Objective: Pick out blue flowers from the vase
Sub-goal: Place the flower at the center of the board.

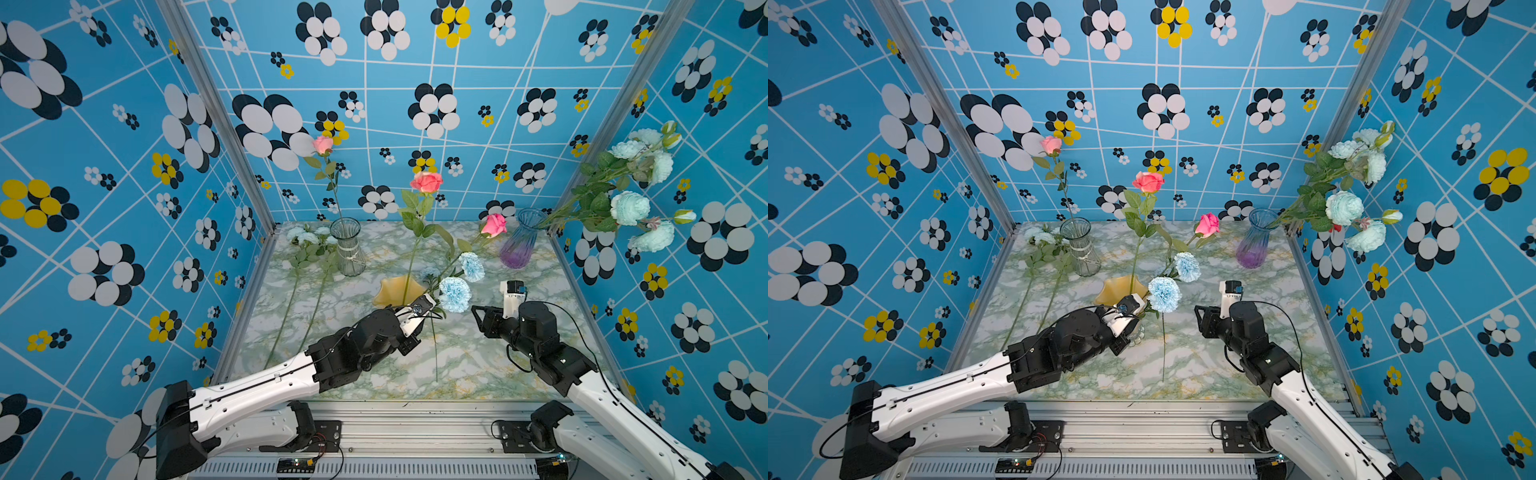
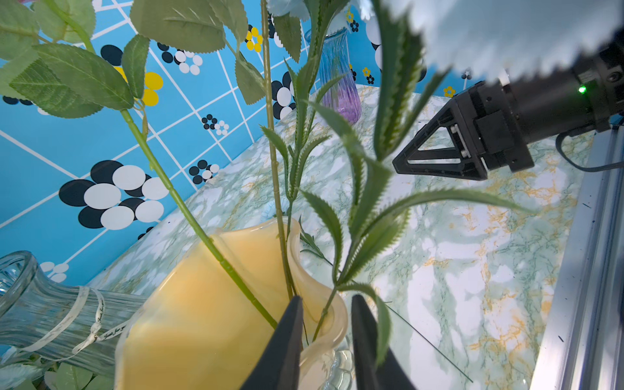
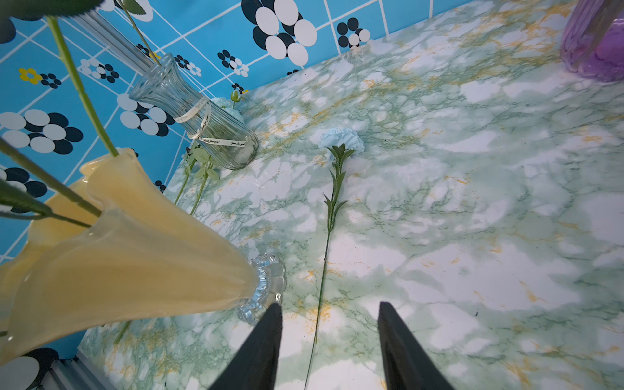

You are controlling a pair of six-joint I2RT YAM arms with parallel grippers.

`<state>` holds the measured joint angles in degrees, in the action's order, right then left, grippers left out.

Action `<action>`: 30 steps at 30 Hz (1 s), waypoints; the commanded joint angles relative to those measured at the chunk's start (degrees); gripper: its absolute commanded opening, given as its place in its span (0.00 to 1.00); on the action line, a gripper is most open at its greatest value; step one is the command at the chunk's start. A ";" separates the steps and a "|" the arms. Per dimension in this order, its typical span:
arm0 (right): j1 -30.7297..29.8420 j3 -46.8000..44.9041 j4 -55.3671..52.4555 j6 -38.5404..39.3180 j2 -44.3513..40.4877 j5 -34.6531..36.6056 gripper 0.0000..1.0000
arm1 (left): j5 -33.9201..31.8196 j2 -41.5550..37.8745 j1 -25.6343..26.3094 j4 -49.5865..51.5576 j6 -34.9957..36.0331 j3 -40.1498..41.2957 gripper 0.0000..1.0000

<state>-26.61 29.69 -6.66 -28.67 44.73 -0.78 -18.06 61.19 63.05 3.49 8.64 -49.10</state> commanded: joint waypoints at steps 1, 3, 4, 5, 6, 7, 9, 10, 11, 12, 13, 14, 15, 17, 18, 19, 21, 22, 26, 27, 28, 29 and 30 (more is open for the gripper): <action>0.50 -0.69 1.01 0.79 -0.11 -1.00 0.49 | -0.71 0.79 0.24 0.61 0.60 -2.29 0.27; 0.59 -0.62 1.10 0.80 0.08 -1.23 0.48 | -0.88 1.00 0.25 0.91 0.58 -2.40 0.27; 0.60 -0.60 1.12 0.80 0.16 -1.19 0.48 | -0.96 1.05 0.24 0.91 0.59 -2.40 0.27; 0.60 -0.60 1.12 0.69 0.10 -1.27 0.48 | -1.00 1.10 0.22 0.91 0.58 -2.40 0.28; 0.69 -0.60 1.11 0.64 0.21 -1.25 0.48 | -0.93 1.09 0.22 0.78 0.58 -2.41 0.28; 0.68 -0.61 1.10 0.71 0.25 -1.34 0.48 | -0.86 1.19 0.16 0.78 0.58 -2.49 0.29; 0.77 -0.66 1.17 0.71 0.32 -1.44 0.48 | -0.85 1.57 0.06 0.90 0.63 -2.75 0.33; 0.79 -0.60 1.18 0.72 0.36 -1.43 0.48 | -0.98 1.79 0.01 1.07 0.67 -2.86 0.36; 0.86 -0.56 1.20 0.71 0.47 -1.59 0.48 | -1.13 2.02 -0.11 1.32 0.67 -2.92 0.40; 0.92 -0.51 1.21 0.72 0.57 -1.63 0.48 | -1.40 2.31 -0.18 1.57 0.67 -2.97 0.42; 0.97 -0.51 1.21 0.65 0.53 -1.70 0.48 | -1.52 2.54 -0.23 1.69 0.54 -2.97 0.42; 0.95 -0.52 1.18 0.71 0.62 -1.71 0.48 | -1.59 2.75 -0.42 1.79 0.54 -3.01 0.42; 0.95 -0.52 1.26 0.59 0.69 -1.79 0.47 | -1.49 2.86 -0.52 1.79 0.41 -3.05 0.42; 1.03 -0.52 1.29 0.60 0.74 -1.86 0.47 | -1.05 2.90 -0.87 1.79 0.07 -3.19 0.37; 1.05 -0.53 1.27 0.61 0.71 -1.86 0.47 | -0.78 2.89 -0.99 1.88 -0.04 -3.29 0.34; 1.10 -0.52 1.29 0.60 0.71 -1.94 0.47 | -0.62 2.86 -1.14 1.80 -0.11 -3.37 0.31; 1.17 -0.53 1.39 0.63 0.65 -2.04 0.47 | -0.21 2.72 -1.51 1.94 -0.29 -3.27 0.25; 1.17 -0.60 1.36 0.61 0.63 -2.06 0.47 | -0.06 2.77 -1.67 1.96 -0.47 -3.20 0.23; 1.21 -0.69 1.40 0.55 0.56 -2.13 0.47 | 1.14 2.92 -2.12 1.63 -0.95 -3.19 0.19; 1.26 -0.69 1.47 0.61 0.51 -2.13 0.47 | 1.35 3.03 -2.20 1.61 -0.91 -3.21 0.19; 1.26 -0.75 1.44 0.61 0.40 -2.21 0.47 | 1.55 3.19 -2.28 1.69 -0.91 -3.35 0.19; 1.30 -0.72 1.47 0.63 0.37 -2.21 0.46 | 1.66 3.50 -2.35 1.87 -0.91 -3.60 0.19; 1.31 -0.74 1.46 0.59 0.32 -2.21 0.46 | 1.73 3.67 -2.38 2.05 -0.91 -3.77 0.20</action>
<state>-25.71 29.61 -6.63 -28.67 45.34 -2.26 -17.37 64.23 61.21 4.86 8.56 -50.63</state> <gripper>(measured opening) 0.467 0.195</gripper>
